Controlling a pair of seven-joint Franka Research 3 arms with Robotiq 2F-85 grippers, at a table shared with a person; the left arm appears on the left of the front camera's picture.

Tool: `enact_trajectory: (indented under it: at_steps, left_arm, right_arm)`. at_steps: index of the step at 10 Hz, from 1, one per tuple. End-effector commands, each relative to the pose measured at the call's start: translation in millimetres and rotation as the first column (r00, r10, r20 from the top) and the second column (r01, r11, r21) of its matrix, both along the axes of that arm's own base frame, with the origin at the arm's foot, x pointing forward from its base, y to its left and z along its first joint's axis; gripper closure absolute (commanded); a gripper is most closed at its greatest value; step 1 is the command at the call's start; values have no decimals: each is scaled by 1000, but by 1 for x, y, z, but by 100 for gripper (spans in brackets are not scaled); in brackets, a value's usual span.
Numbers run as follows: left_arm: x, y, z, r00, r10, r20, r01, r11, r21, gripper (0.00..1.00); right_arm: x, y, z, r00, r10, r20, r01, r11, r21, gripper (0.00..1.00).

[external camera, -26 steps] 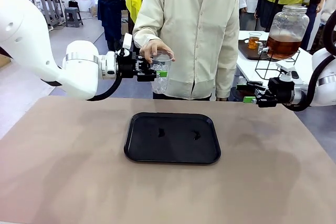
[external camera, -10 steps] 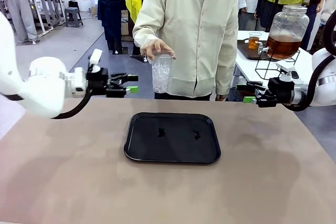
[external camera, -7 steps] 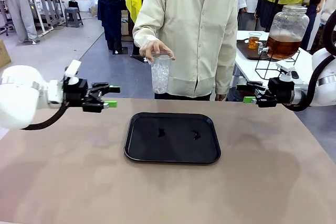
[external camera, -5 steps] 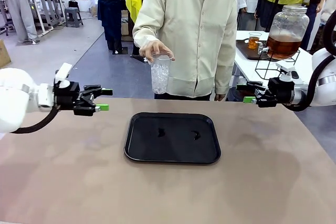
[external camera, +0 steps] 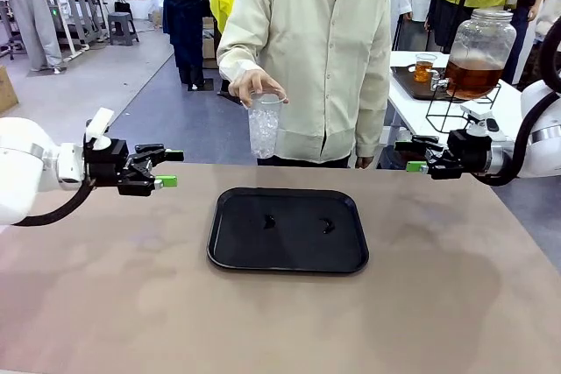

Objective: Pour the drink into the iced cup.
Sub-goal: Open the gripper to release the iced cup you were holding.

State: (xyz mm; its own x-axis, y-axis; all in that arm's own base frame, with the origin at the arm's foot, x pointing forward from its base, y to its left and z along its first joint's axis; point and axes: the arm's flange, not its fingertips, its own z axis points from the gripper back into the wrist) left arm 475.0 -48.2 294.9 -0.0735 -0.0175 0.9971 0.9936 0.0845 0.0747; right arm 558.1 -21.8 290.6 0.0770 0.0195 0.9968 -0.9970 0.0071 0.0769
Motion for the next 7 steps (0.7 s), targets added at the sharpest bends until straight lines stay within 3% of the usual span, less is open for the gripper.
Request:
enact_trajectory:
  at_steps: [1, 7]
  left_arm:
    - [2, -1, 2, 1000, 3, 3, -3, 1000, 7, 0]
    - [2, -1, 2, 1000, 3, 3, -3, 1000, 7, 0]
  right_arm:
    - [0, 1, 2, 1000, 1, -2, -1, 1000, -1, 0]
    - [0, 1, 2, 1000, 1, -2, -1, 1000, -1, 0]
